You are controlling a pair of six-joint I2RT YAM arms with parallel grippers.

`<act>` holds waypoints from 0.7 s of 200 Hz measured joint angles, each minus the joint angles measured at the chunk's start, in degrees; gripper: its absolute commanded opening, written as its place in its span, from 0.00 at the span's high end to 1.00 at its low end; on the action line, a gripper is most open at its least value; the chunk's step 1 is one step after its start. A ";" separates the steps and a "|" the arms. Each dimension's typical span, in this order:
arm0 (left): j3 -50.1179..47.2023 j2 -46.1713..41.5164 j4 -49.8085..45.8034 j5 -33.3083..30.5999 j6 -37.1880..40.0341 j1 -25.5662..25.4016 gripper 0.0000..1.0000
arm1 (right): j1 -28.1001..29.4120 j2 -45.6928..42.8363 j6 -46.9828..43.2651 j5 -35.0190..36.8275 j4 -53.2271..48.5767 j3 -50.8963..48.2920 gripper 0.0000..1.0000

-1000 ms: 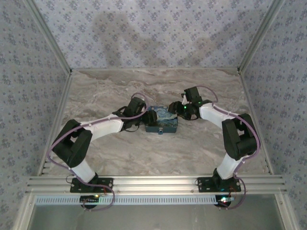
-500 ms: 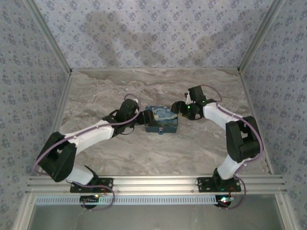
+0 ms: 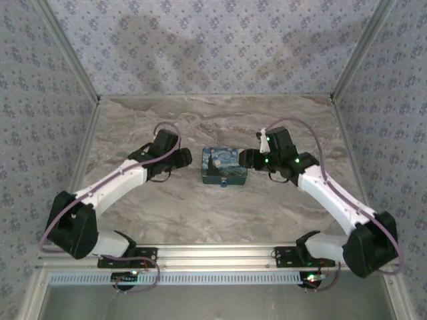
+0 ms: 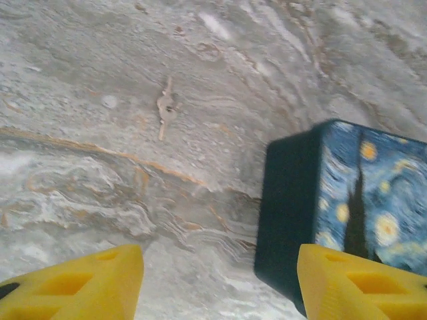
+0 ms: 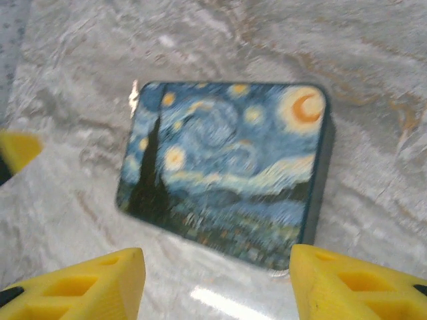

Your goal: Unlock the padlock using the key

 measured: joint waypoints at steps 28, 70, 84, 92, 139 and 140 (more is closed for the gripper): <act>8.48 8.72 -4.55 -0.92 1.70 1.05 0.41 | 4.42 -9.29 -0.63 0.04 -1.55 -4.02 0.40; 20.57 20.94 -10.91 -2.64 4.15 1.14 0.44 | 9.68 -16.39 -0.94 1.99 -3.54 -5.33 0.40; 23.93 24.55 -13.16 -3.69 4.94 1.18 0.46 | 11.63 -16.50 -0.92 2.99 -3.96 -5.35 0.40; 25.38 26.23 -14.23 -4.09 5.31 1.18 0.46 | 12.87 -16.50 -0.90 3.50 -4.04 -5.46 0.40; 29.73 33.38 -18.49 -5.97 6.62 1.57 0.51 | 17.57 -16.50 -0.83 6.05 -4.24 -5.75 0.41; 29.77 33.46 -18.56 -5.95 6.62 1.57 0.51 | 17.62 -16.50 -0.83 6.08 -4.22 -5.75 0.41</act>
